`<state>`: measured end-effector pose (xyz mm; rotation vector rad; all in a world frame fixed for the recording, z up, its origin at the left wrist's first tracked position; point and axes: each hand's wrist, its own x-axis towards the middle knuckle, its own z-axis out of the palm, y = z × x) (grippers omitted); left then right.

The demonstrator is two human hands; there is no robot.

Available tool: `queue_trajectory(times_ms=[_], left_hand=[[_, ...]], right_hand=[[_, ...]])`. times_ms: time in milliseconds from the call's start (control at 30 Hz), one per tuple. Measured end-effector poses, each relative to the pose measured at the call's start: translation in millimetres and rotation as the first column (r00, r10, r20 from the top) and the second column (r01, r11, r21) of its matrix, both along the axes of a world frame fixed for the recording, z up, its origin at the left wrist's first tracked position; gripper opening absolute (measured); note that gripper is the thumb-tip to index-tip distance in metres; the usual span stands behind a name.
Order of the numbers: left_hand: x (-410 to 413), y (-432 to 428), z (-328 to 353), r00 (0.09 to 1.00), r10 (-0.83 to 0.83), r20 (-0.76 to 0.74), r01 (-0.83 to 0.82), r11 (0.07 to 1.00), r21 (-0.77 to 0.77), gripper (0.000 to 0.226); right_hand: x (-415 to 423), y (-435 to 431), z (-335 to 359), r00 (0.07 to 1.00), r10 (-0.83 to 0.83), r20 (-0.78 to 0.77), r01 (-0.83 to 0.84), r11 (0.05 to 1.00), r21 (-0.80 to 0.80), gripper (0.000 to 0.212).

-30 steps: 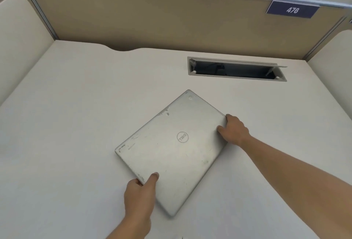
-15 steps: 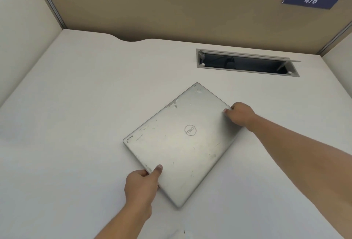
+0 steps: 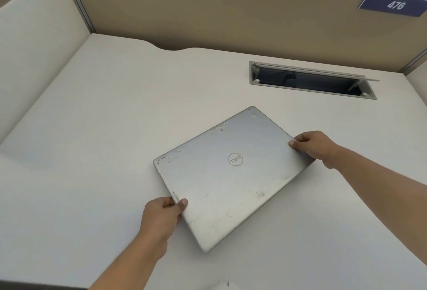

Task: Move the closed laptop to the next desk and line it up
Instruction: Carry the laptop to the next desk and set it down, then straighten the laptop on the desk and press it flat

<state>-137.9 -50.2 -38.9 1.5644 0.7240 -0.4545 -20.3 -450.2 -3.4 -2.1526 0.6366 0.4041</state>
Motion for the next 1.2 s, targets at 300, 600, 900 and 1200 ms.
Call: queue_trajectory(times_ms=[300,600,900,1200], left_hand=[[26.5,25.5,4.7,0.996,-0.089,0.01,0.088,0.996,0.032,0.008],[40.9,26.4,4.3,0.981,-0.195,0.024,0.194,0.981,0.015,0.007],[51.1,13.3,2.4,0.968,-0.242,0.068,0.23,0.961,0.151,0.025],[48.5,2.5,2.1,0.959,-0.267,0.091,0.233,0.933,0.275,0.013]], right_hand=[[-61.9,0.1,-3.3,0.994,-0.109,0.027,0.102,0.976,0.195,0.021],[-142.3,3.3,-9.0,0.95,-0.311,0.013,0.284,0.886,0.367,0.026],[-188.7,5.7,-13.8,0.938,-0.344,0.043,0.317,0.901,0.297,0.013],[-200.9,11.5,-20.6,0.935,-0.347,0.077,0.321,0.916,0.24,0.007]])
